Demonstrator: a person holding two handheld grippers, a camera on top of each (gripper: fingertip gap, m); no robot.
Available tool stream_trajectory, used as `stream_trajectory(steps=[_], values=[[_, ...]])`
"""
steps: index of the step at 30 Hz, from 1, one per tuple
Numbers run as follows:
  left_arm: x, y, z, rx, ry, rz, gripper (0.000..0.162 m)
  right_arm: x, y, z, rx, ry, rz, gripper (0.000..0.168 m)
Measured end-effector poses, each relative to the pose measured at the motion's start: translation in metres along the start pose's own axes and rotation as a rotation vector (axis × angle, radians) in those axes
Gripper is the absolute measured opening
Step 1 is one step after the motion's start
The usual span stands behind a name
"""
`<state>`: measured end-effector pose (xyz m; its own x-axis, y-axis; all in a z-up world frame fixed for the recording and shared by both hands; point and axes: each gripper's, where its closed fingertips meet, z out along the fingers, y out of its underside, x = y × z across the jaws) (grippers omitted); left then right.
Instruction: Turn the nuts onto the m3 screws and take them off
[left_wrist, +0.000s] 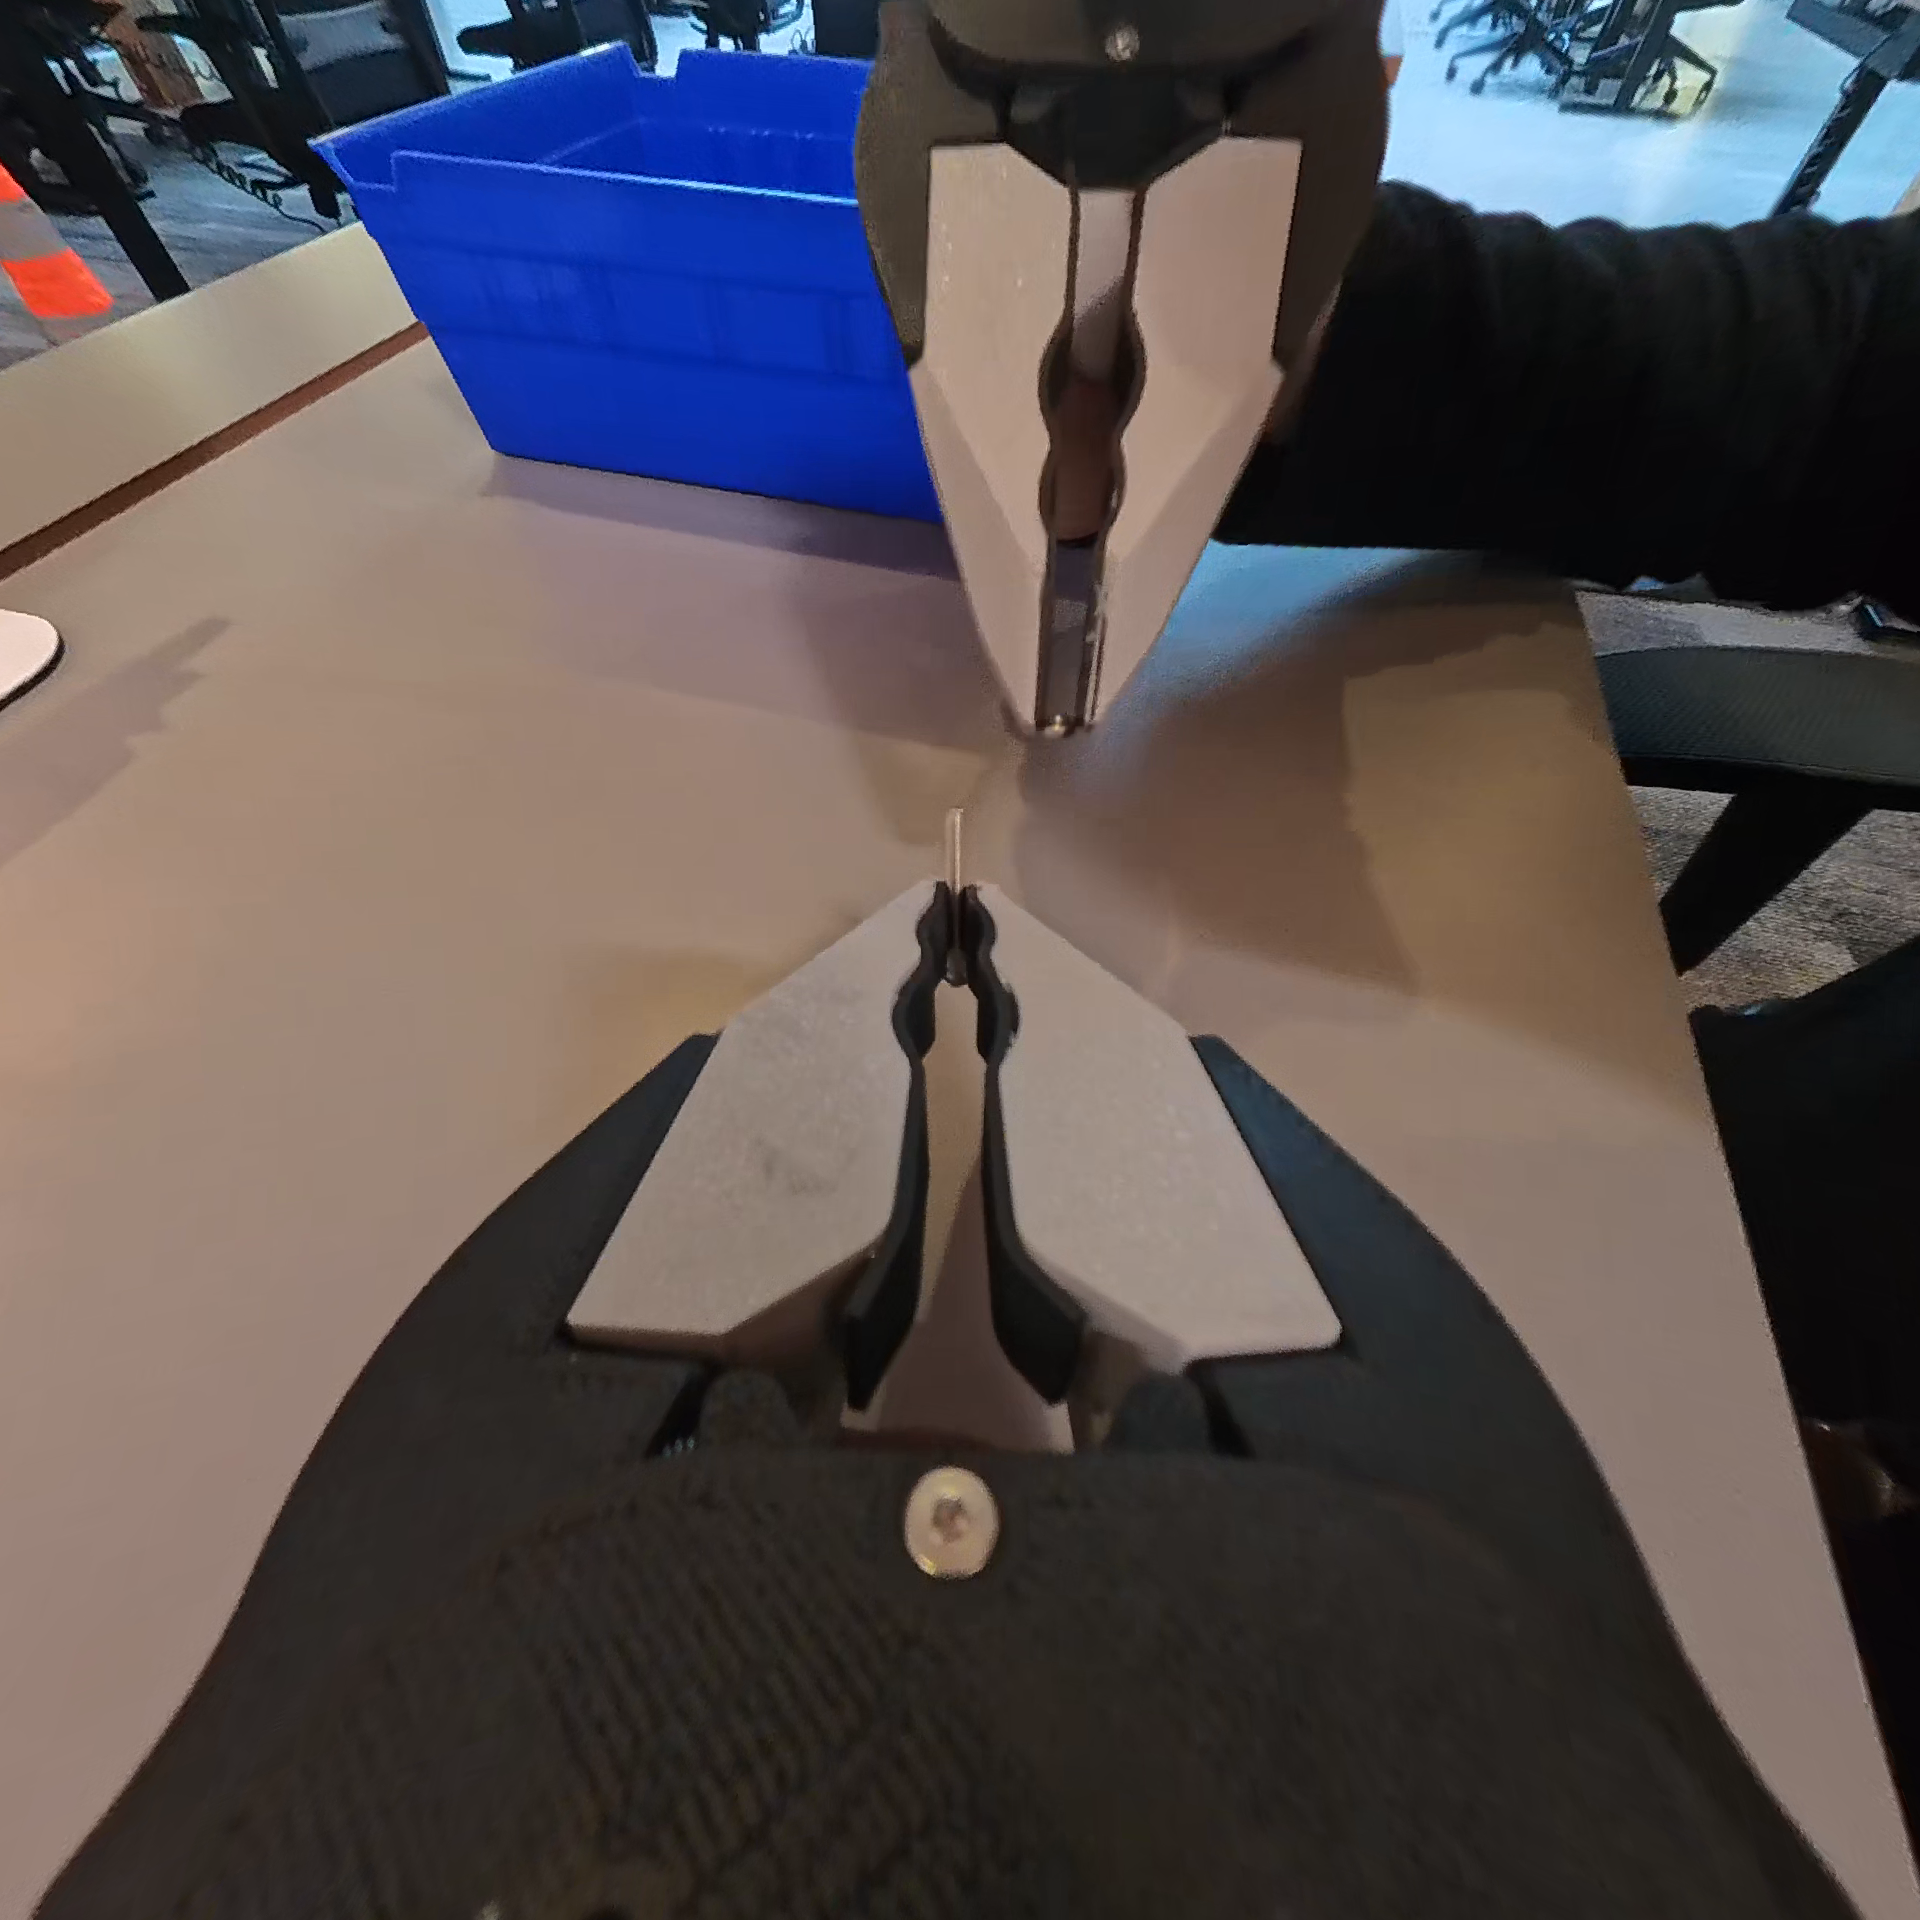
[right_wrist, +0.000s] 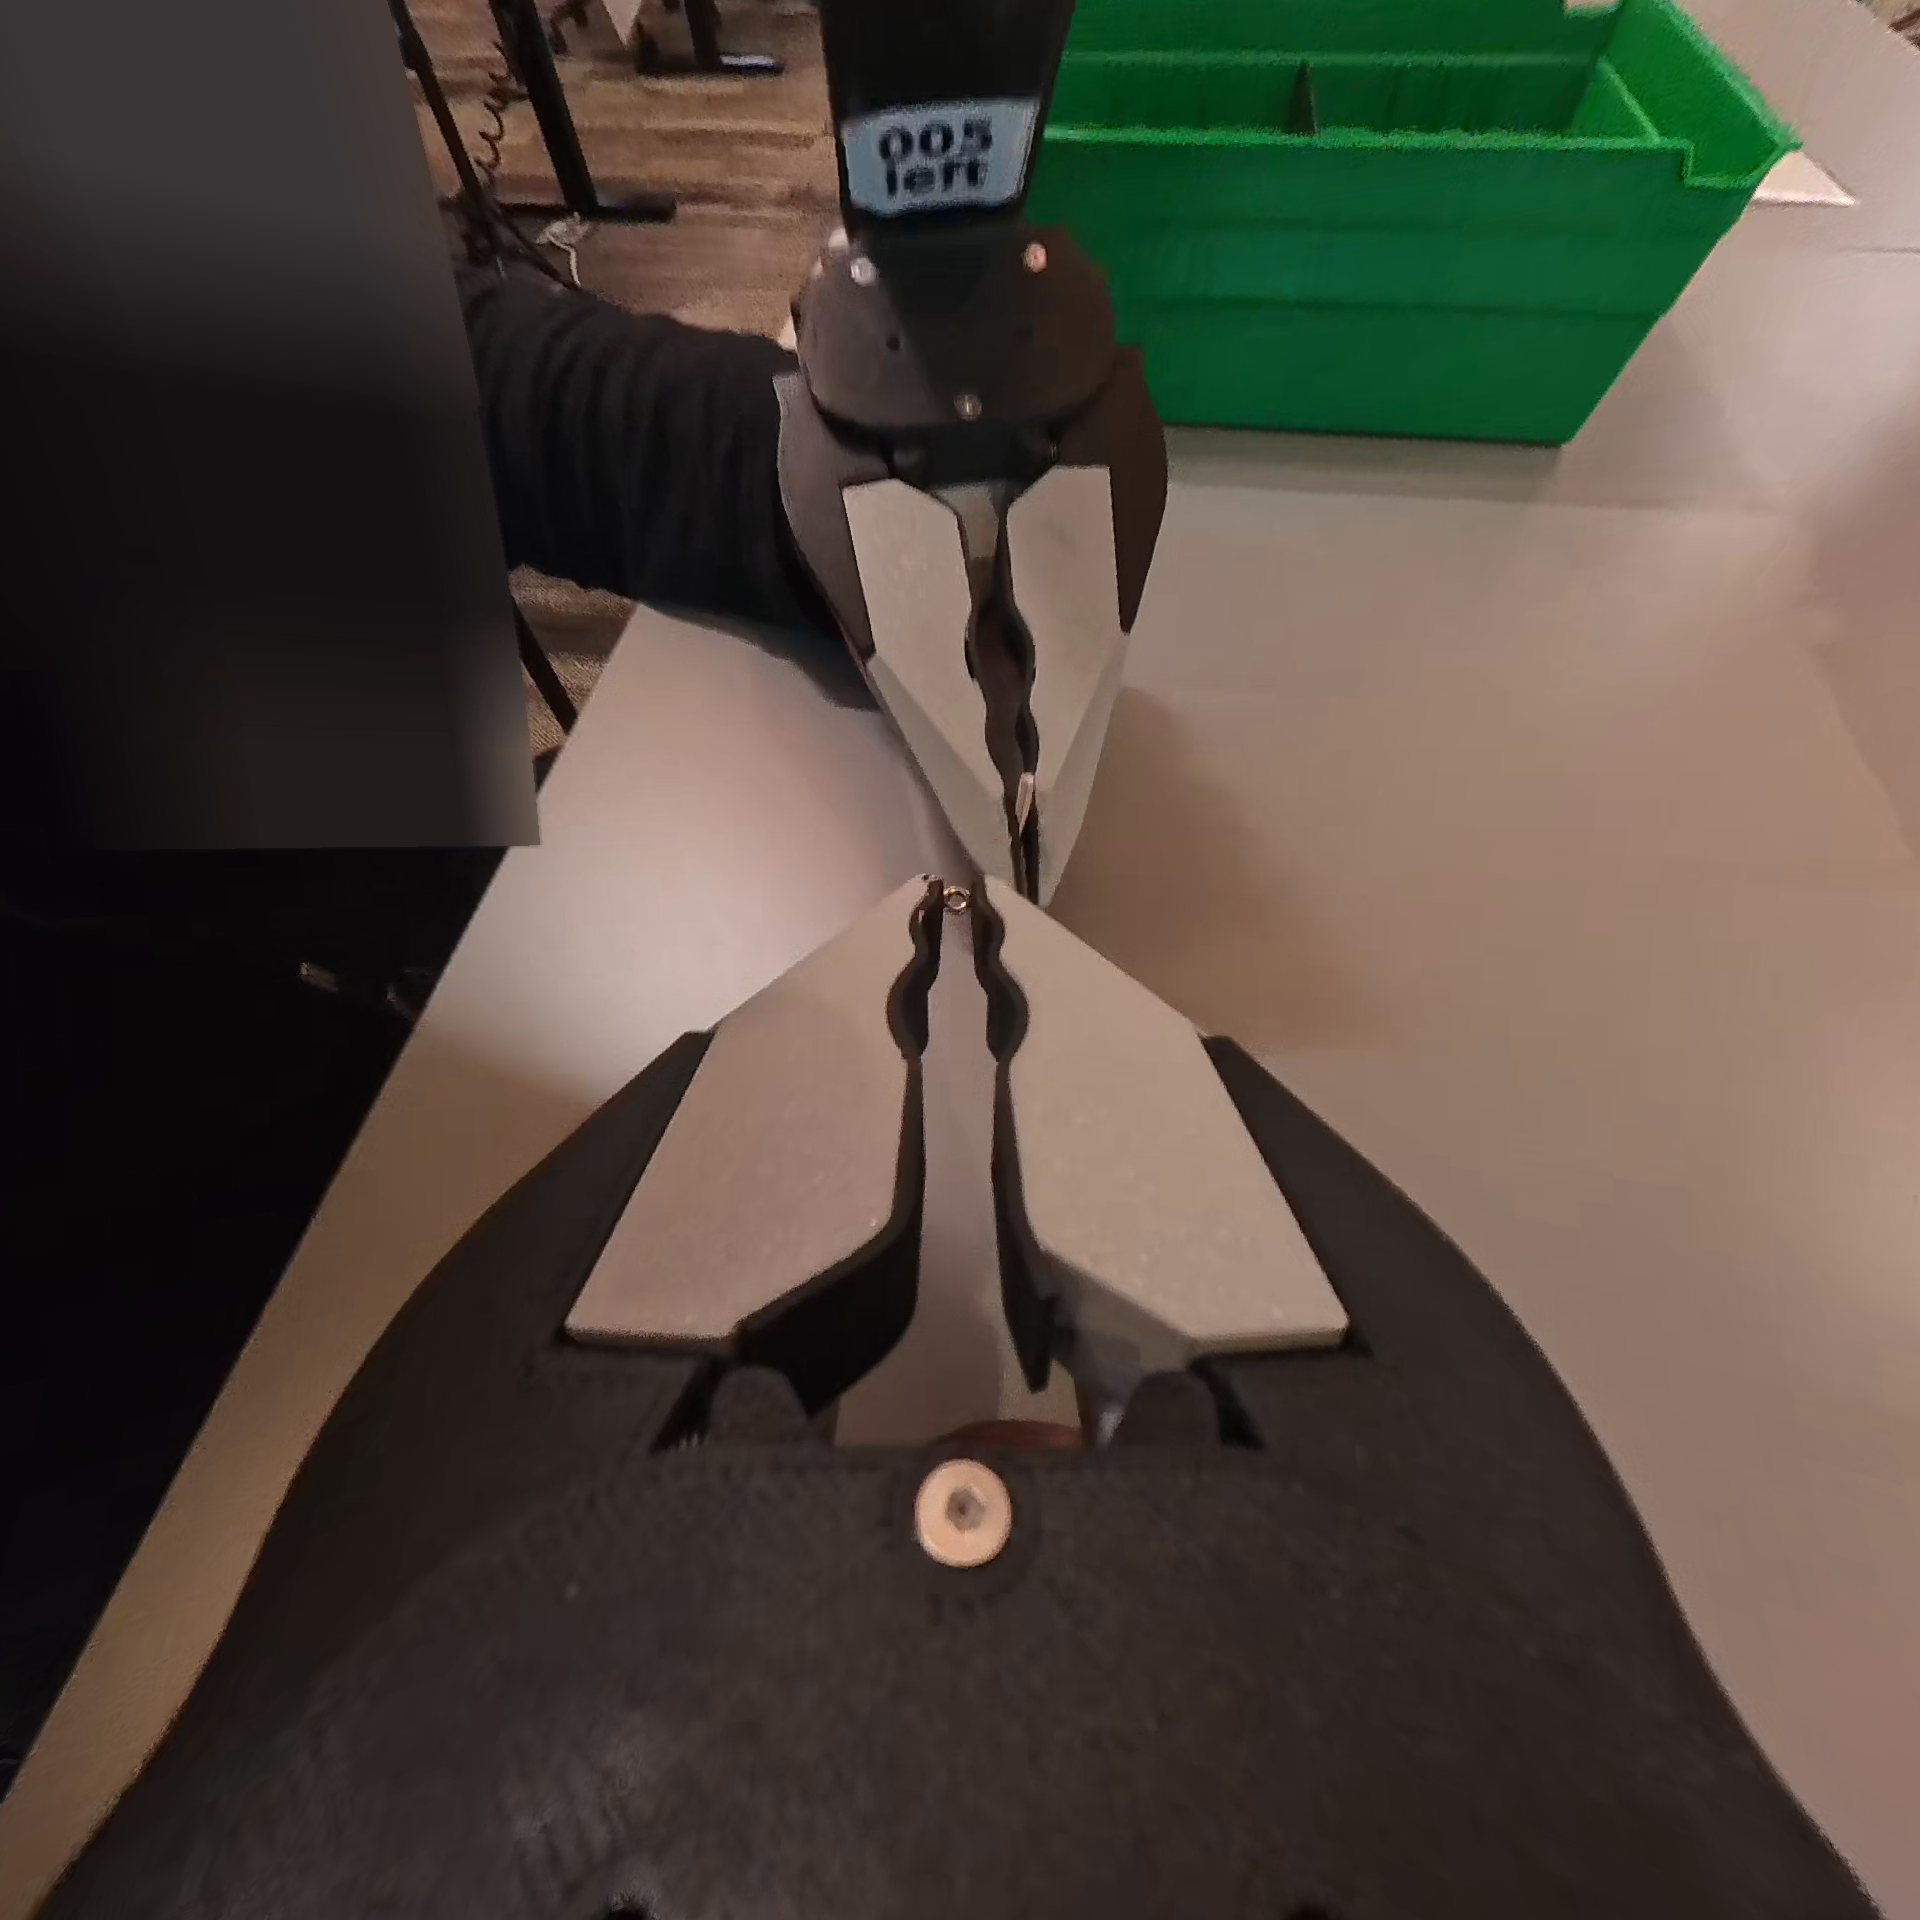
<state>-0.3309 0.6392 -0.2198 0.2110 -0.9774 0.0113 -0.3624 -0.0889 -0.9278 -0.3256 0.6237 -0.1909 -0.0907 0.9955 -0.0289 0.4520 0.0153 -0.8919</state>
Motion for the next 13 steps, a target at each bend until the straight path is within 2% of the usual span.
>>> stream_trajectory(steps=[13], values=[[-0.001,-0.011,0.001,0.062,-0.040,0.007,0.000,0.015,-0.035,0.008,-0.025,-0.102,-0.077,0.002]])
